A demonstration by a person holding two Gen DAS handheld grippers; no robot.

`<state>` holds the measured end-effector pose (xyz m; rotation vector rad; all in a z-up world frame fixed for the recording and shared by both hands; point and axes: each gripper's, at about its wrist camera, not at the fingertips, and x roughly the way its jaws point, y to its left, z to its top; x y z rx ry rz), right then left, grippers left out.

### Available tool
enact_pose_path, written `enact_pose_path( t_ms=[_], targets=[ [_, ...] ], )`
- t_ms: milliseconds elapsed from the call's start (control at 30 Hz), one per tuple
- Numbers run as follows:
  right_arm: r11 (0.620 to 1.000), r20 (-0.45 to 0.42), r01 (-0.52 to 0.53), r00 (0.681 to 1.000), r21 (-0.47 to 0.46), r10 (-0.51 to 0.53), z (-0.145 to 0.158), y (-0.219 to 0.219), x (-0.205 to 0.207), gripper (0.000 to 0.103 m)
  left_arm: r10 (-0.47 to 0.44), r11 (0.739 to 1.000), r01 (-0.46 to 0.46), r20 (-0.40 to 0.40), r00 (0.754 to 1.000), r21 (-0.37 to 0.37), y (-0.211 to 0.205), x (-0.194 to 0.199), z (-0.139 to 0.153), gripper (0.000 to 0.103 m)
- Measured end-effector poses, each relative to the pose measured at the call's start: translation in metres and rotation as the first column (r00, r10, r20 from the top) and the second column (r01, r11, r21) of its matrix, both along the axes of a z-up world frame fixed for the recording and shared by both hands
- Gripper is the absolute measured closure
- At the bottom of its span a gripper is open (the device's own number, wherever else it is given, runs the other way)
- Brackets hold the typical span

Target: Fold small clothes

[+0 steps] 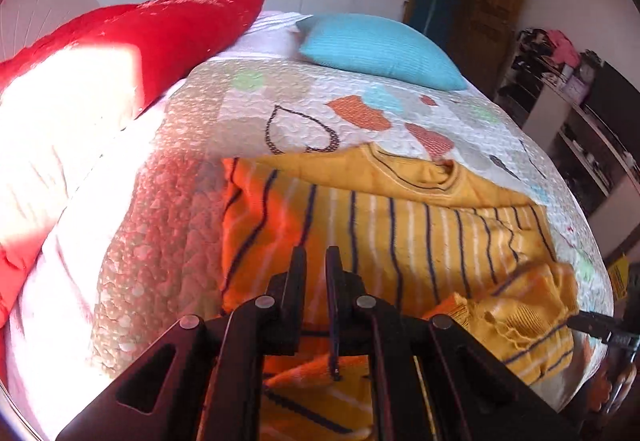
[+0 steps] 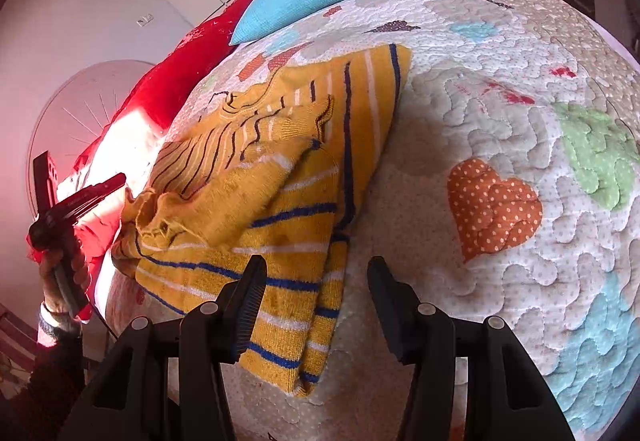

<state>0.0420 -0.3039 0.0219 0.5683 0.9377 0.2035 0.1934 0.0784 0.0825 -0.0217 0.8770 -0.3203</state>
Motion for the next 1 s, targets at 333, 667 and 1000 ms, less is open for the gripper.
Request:
enact_pose_path(
  t_ms=[333, 667, 1000],
  targets=[
    [0.827, 0.046, -0.187, 0.968, -0.53, 0.248, 0.035, 0.052, 0.011, 0.033, -0.205, 0.976, 0.205, 0.006, 0.979, -0.075, 0.004, -0.039, -0.01, 0.026],
    [0.426, -0.056, -0.276, 0.886, -0.862, 0.461, 0.011, 0.098, 0.022, 0.033, -0.407, 0.913, 0.405, -0.141, 0.903, -0.042, -0.052, -0.005, -0.053, 0.021],
    [0.651, -0.034, -0.387, 0.873, -0.653, 0.486, 0.017, 0.108, 0.07, 0.096, -0.34, 0.939, 0.326, -0.142, 0.93, -0.113, -0.036, -0.013, -0.048, 0.092]
  ],
)
